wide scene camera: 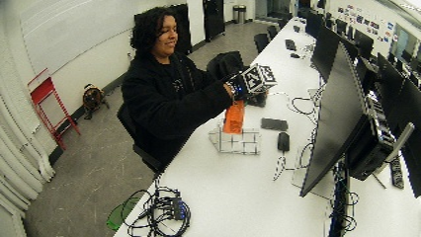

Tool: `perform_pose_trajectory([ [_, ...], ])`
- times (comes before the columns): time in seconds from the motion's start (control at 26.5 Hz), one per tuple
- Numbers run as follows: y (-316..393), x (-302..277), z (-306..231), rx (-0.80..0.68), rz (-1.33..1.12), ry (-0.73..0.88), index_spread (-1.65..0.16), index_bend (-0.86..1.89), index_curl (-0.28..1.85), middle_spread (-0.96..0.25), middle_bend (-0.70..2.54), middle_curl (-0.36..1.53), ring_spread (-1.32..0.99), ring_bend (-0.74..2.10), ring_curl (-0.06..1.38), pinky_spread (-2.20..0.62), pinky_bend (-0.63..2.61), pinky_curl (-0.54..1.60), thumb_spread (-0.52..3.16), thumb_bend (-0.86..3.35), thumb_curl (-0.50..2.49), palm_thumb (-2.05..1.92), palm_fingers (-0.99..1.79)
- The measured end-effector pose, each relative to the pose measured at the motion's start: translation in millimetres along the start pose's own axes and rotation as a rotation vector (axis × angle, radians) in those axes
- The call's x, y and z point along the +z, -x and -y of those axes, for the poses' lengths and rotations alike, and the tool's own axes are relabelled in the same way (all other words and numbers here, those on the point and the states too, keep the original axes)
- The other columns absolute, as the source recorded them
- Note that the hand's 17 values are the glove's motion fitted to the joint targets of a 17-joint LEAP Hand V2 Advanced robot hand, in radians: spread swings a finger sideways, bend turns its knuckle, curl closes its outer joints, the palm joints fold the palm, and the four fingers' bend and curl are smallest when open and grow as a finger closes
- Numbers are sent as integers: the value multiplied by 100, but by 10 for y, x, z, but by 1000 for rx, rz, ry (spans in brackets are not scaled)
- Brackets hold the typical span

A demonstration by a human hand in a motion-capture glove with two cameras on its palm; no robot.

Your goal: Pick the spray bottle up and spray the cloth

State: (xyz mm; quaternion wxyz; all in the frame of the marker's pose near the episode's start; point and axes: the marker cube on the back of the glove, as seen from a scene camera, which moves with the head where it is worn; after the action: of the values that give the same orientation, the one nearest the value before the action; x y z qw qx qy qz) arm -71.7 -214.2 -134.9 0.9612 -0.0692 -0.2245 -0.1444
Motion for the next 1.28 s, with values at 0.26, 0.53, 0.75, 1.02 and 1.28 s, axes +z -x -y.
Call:
perform_pose_trajectory([
  [0.26, 88, 234, 658, -182, 220, -388, -29, 27, 62, -21, 64, 57, -21, 74, 49, -30, 46, 39, 47, -3, 83, 93, 136],
  [0.53, -91, 454, 1047, -195, 321, -521, -29, 26, 62, -20, 65, 58, -21, 74, 49, -30, 45, 39, 47, -3, 84, 93, 136],
  [0.75, -166, 590, 1220, -203, 331, -578, -29, 26, 63, -20, 65, 58, -21, 74, 49, -30, 46, 40, 46, -3, 84, 93, 136],
  [1.02, -226, 556, 1239, -190, 375, -619, -29, 27, 63, -20, 65, 58, -21, 75, 49, -31, 45, 40, 46, -3, 84, 94, 137],
  [1.28, -310, 579, 1254, -190, 392, -620, -29, 29, 63, -21, 65, 58, -21, 75, 49, -31, 46, 40, 44, -3, 85, 93, 138],
])
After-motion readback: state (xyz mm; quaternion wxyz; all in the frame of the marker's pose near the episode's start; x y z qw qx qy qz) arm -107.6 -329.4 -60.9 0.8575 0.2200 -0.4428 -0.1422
